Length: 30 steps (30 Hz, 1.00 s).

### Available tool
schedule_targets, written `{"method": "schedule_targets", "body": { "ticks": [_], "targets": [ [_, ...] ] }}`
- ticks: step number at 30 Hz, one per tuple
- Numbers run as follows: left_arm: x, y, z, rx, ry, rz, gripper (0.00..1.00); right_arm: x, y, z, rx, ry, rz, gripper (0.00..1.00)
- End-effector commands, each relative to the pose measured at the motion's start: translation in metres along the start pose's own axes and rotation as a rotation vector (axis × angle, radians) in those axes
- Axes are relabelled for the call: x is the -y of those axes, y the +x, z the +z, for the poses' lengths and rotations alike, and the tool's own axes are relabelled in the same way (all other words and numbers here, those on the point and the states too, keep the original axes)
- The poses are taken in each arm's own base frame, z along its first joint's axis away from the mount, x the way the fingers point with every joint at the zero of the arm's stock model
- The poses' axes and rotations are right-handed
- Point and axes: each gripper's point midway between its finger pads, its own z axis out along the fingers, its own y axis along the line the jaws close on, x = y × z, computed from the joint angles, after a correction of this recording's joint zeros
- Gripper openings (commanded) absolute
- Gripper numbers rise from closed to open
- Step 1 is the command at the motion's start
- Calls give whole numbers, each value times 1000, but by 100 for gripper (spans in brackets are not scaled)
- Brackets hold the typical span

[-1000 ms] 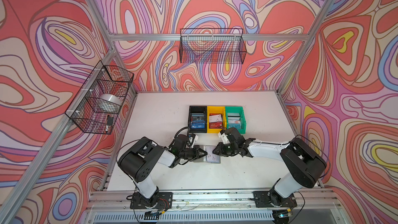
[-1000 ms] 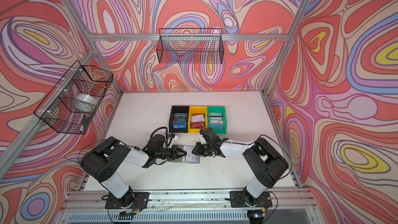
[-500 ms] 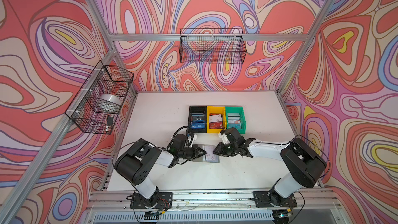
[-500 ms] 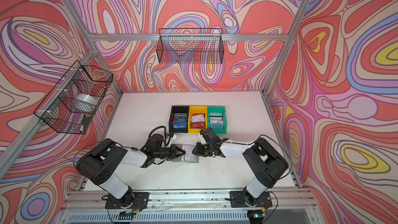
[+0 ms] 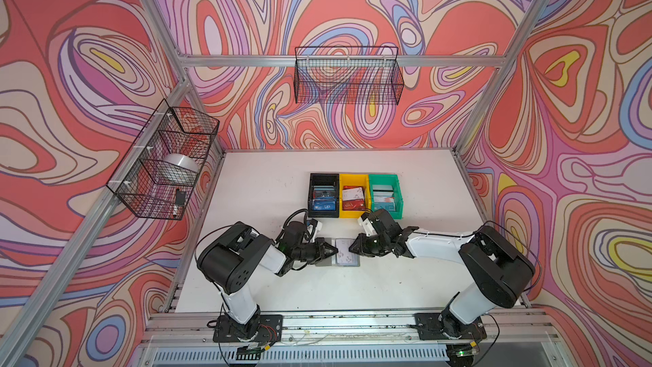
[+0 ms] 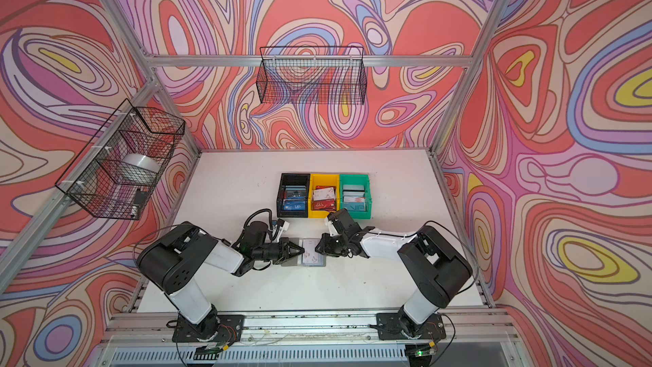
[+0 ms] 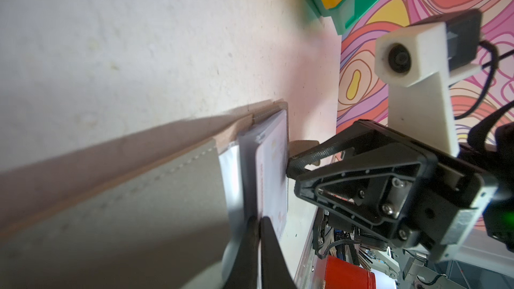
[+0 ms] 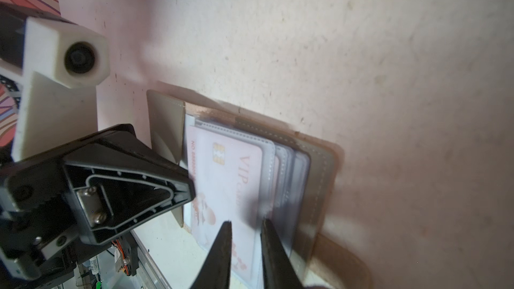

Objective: Take the credit cards out of the card holder

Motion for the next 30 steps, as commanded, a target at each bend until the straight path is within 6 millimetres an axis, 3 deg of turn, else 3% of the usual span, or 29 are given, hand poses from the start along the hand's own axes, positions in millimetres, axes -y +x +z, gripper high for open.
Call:
{"method": "schedule_targets", "body": {
  "ticks": [1,19,30],
  "targets": [
    [6,-4,-1,14,34,12,5,15,10,3,-24,45,22,23],
    [4,1,-6,-10,41,4,2,18,12,4,-28,52,28,23],
    [-1,-1,-26,-1,-14,16,1,19,13,5,-31,55,30,23]
  ]
}}
